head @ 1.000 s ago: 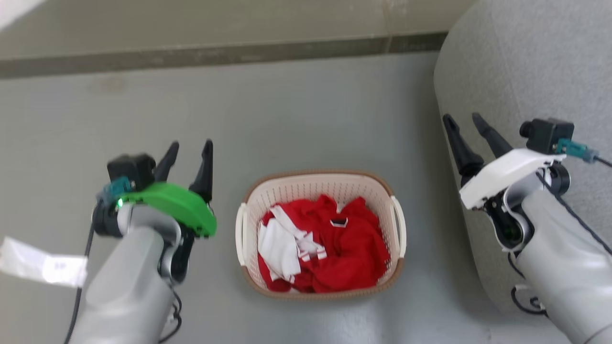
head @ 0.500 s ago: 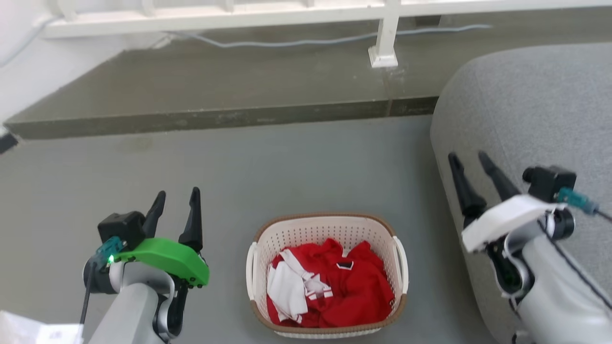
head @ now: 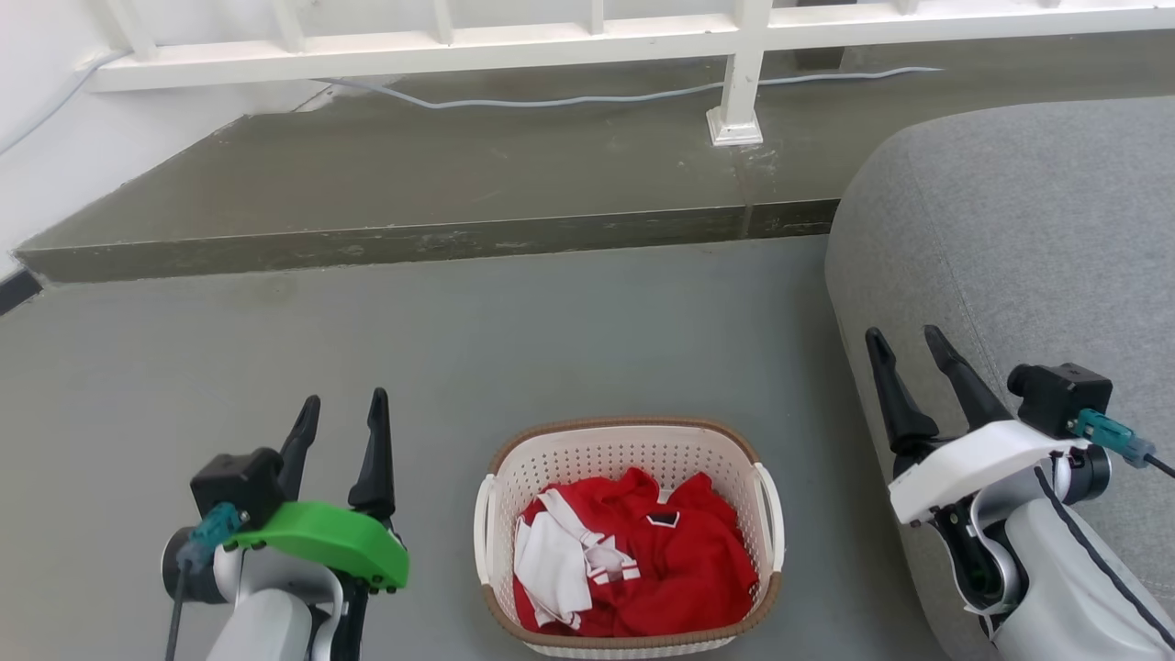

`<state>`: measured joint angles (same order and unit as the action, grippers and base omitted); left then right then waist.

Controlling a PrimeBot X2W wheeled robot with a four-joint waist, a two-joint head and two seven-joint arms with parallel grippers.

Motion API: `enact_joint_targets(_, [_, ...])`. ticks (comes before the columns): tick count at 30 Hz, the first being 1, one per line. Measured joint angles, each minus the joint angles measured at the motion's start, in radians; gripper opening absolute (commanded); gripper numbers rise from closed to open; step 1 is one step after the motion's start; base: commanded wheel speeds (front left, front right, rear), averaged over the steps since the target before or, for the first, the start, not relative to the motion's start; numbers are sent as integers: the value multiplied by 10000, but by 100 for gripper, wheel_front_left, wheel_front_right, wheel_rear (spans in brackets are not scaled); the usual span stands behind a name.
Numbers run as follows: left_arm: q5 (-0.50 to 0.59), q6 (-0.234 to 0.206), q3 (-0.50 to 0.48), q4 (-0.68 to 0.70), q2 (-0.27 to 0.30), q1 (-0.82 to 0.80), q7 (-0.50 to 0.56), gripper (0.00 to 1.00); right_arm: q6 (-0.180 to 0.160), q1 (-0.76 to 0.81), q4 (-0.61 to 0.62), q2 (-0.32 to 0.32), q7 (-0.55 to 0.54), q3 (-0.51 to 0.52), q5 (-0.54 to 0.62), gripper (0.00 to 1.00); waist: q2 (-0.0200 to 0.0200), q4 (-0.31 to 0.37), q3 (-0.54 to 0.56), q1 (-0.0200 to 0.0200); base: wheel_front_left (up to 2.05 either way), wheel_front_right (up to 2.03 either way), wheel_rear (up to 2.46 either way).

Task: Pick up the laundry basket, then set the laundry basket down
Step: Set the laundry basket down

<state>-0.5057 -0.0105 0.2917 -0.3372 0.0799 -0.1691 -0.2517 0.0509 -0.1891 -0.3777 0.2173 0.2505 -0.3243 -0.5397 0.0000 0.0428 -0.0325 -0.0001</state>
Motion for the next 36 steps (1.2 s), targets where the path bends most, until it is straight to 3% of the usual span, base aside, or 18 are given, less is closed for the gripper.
enact_joint_targets(16, [570,46,-395,690,-182,547,0,100,17,503,389,-219,0,537,662,100,0,-41,-52,0,0,0,0])
enact_joint_targets(36, [978,339,-621,897,-313,971,0,100,284,822,506,-552,0,974,1189,100,0,2,-92,0,0,0,0])
